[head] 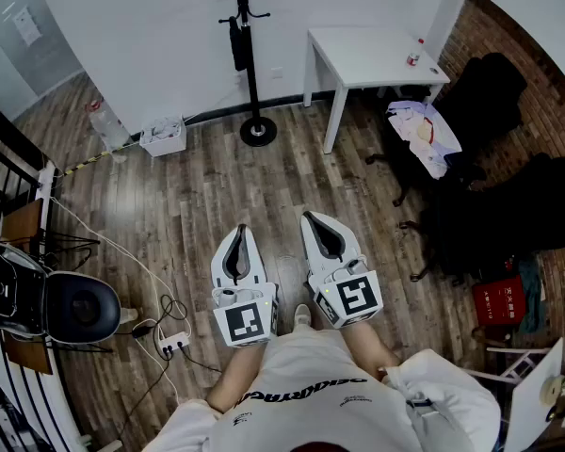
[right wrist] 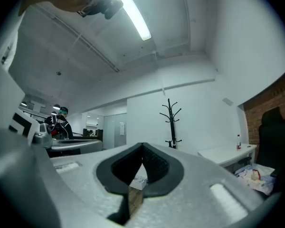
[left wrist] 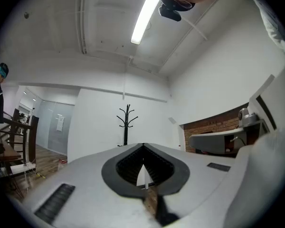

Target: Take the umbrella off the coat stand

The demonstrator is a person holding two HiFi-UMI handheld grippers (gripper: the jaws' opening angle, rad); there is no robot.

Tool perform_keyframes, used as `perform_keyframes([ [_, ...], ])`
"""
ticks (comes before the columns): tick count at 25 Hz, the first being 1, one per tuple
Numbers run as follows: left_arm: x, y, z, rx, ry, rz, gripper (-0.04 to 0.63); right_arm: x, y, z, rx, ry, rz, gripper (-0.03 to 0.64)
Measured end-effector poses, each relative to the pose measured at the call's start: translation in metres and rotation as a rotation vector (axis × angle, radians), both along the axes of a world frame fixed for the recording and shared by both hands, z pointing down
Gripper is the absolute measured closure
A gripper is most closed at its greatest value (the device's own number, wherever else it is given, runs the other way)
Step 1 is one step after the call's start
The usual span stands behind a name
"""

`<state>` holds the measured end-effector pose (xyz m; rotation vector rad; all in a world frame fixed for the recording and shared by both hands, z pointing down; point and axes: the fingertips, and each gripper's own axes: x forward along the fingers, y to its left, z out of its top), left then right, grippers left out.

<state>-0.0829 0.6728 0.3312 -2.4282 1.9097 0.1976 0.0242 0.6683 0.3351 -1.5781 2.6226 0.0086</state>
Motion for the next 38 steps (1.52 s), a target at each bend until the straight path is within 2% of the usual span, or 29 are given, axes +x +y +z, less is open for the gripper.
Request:
perform_keyframes([
  [3, 0.02, -0.016, 0.005, 0.007, -0.011, 0.003, 0.598, 0.021, -0.016, 0.002, 0.007, -0.035, 0.003, 0.617],
  [8, 0.054, -0.033, 0.016, 0.004, -0.034, -0.011, 0.598, 0.055, -0.042, 0.018, -0.003, -0.034, -0.017, 0.617],
  [13, 0.072, -0.051, 0.037, -0.012, -0.059, -0.005, 0.598, 0.068, -0.062, 0.035, -0.036, -0.032, -0.04, 0.617],
  [20, 0.086, -0.105, 0.065, -0.044, -0.047, 0.001, 0.598, 0.071, -0.109, 0.056, -0.05, -0.005, -0.064, 0.615],
  [26, 0.087, -0.187, 0.07, -0.042, 0.002, 0.007, 0.598, 0.06, -0.186, 0.064, -0.043, 0.016, -0.095, 0.615],
  [30, 0.079, -0.262, 0.068, -0.037, 0.003, 0.005, 0.598, 0.053, -0.261, 0.059, -0.035, 0.025, -0.103, 0.615],
  [38, 0.047, -0.416, 0.028, 0.005, 0.041, -0.006, 0.598, 0.028, -0.406, 0.018, 0.005, 0.06, -0.101, 0.615],
])
